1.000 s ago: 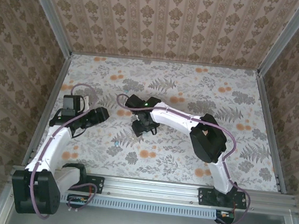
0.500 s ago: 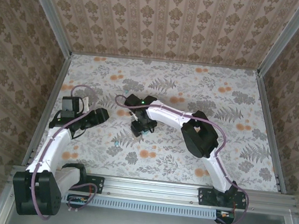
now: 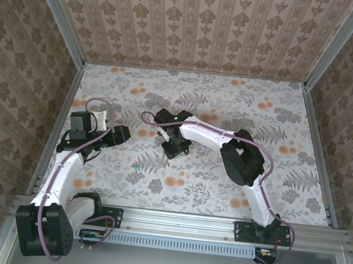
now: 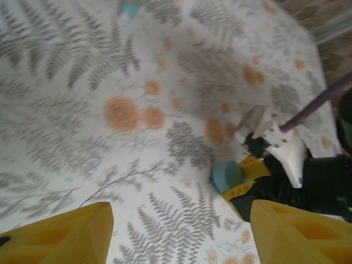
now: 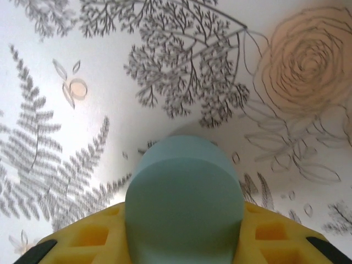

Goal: Insert wireless bluetooth earbuds into charging case

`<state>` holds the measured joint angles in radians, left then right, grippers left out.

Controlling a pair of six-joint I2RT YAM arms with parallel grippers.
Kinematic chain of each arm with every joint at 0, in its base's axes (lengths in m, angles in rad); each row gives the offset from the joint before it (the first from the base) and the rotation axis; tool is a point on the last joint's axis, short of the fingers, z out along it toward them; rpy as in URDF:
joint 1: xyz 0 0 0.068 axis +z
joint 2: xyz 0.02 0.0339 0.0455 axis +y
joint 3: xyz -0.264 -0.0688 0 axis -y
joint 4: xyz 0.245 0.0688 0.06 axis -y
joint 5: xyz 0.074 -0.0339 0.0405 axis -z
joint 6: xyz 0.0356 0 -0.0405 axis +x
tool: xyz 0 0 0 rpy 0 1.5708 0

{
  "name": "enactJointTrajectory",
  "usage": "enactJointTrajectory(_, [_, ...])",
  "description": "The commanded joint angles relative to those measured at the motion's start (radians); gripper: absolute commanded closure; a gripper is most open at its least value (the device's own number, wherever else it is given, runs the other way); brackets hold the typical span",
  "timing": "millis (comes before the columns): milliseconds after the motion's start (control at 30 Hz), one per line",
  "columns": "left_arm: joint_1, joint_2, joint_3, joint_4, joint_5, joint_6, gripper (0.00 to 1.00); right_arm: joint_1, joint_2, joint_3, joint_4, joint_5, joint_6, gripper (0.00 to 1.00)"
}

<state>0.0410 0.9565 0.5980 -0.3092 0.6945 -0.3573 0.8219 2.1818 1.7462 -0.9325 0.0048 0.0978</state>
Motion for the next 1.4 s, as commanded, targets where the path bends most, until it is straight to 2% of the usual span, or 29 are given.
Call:
enactJointTrajectory(0, [0.003, -0.046, -0.027, 0.175, 0.236, 0.046, 0.35, -0.002, -0.162, -0.005, -0.094, -0.054, -0.156, 0.74])
enactJointTrajectory(67, [-0.016, -0.070, -0.034, 0.266, 0.336, 0.061, 0.35, -0.003, -0.232, -0.005, -0.142, -0.087, -0.224, 0.74])
enactJointTrajectory(133, [-0.062, -0.098, -0.013, 0.279, 0.394, 0.141, 0.35, -0.006, -0.298, 0.012, -0.211, -0.127, -0.292, 0.75])
enactJointTrajectory(233, [-0.149, -0.154, 0.023, 0.234, 0.451, 0.322, 0.34, -0.009, -0.368, 0.064, -0.326, -0.172, -0.360, 0.74])
enactJointTrajectory(333, [-0.237, -0.210, 0.028, 0.233, 0.471, 0.433, 0.32, -0.010, -0.413, 0.121, -0.426, -0.208, -0.399, 0.74])
enactJointTrajectory(467, [-0.377, -0.225, 0.043, 0.235, 0.446, 0.521, 0.31, -0.007, -0.462, 0.160, -0.498, -0.259, -0.423, 0.74])
enactJointTrajectory(600, [-0.532, -0.165, 0.094, 0.185, 0.378, 0.580, 0.32, 0.000, -0.495, 0.178, -0.528, -0.287, -0.444, 0.74])
enactJointTrajectory(700, [-0.602, -0.126, 0.106, 0.216, 0.335, 0.590, 0.33, 0.012, -0.505, 0.182, -0.541, -0.298, -0.452, 0.74])
enactJointTrajectory(867, [-0.657, -0.056, 0.127, 0.258, 0.321, 0.585, 0.33, 0.037, -0.520, 0.192, -0.547, -0.316, -0.458, 0.75])
enactJointTrajectory(1033, [-0.682, -0.018, 0.112, 0.372, 0.313, 0.518, 0.33, 0.061, -0.533, 0.188, -0.529, -0.339, -0.460, 0.75])
enactJointTrajectory(1367, [-0.707, -0.008, 0.112, 0.394, 0.310, 0.498, 0.35, 0.075, -0.557, 0.182, -0.497, -0.371, -0.464, 0.76])
